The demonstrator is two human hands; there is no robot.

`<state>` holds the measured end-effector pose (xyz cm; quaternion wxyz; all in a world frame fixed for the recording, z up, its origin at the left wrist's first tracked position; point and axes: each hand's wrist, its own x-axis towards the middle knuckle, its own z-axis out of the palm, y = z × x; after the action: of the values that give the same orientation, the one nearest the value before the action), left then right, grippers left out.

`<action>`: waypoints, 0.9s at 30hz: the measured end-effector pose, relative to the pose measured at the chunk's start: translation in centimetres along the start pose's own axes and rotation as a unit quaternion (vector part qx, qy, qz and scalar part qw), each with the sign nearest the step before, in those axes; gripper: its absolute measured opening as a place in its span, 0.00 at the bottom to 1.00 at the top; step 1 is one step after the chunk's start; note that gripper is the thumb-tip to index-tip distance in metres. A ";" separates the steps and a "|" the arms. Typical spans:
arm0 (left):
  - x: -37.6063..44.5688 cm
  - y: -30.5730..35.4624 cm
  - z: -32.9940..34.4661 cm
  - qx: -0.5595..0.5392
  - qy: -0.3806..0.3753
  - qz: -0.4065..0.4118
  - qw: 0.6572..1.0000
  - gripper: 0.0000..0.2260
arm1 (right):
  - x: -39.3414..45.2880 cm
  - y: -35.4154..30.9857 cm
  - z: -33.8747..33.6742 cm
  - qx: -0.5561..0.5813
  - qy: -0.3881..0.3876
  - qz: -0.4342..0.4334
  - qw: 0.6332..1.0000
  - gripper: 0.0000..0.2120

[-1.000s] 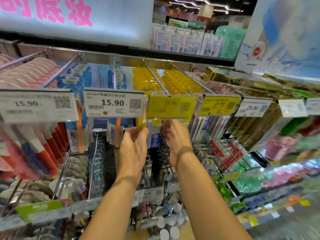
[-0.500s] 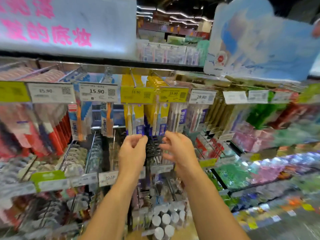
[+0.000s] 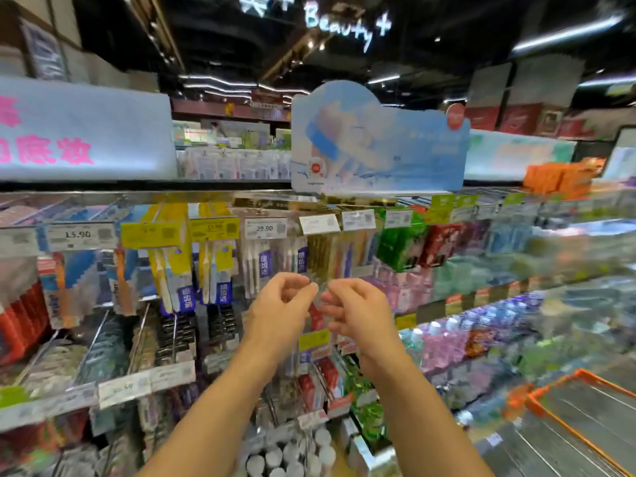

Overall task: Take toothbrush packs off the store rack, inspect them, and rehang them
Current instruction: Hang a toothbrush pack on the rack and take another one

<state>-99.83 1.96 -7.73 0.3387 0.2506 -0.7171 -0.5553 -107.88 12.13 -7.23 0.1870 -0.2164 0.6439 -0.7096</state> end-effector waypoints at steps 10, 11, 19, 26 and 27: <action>7.5 8.1 -2.1 0.171 -0.057 0.141 0.973 0.07 | 5.6 -6.6 -1.1 -0.086 -0.053 -0.097 0.990 0.03; 8.6 8.5 -2.4 0.185 -0.058 0.147 0.970 0.07 | 6.5 -7.0 -1.0 -0.097 -0.056 -0.105 0.988 0.03; 18.4 9.9 -4.6 0.331 -0.110 0.132 0.928 0.30 | 15.8 -11.2 -0.7 -0.230 -0.049 -0.161 0.959 0.03; 26.4 9.0 -5.2 0.511 -0.208 0.140 0.822 0.42 | 25.3 -13.7 -1.0 -0.433 -0.046 -0.175 0.883 0.07; 27.5 8.7 -5.1 0.519 -0.223 0.129 0.815 0.43 | 26.6 -13.9 -1.2 -0.477 -0.051 -0.169 0.861 0.09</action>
<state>-113.54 -19.17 7.18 0.0577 0.1643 -0.9804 -0.0925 -130.56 0.03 8.23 -0.0293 -0.4206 0.8468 -0.3243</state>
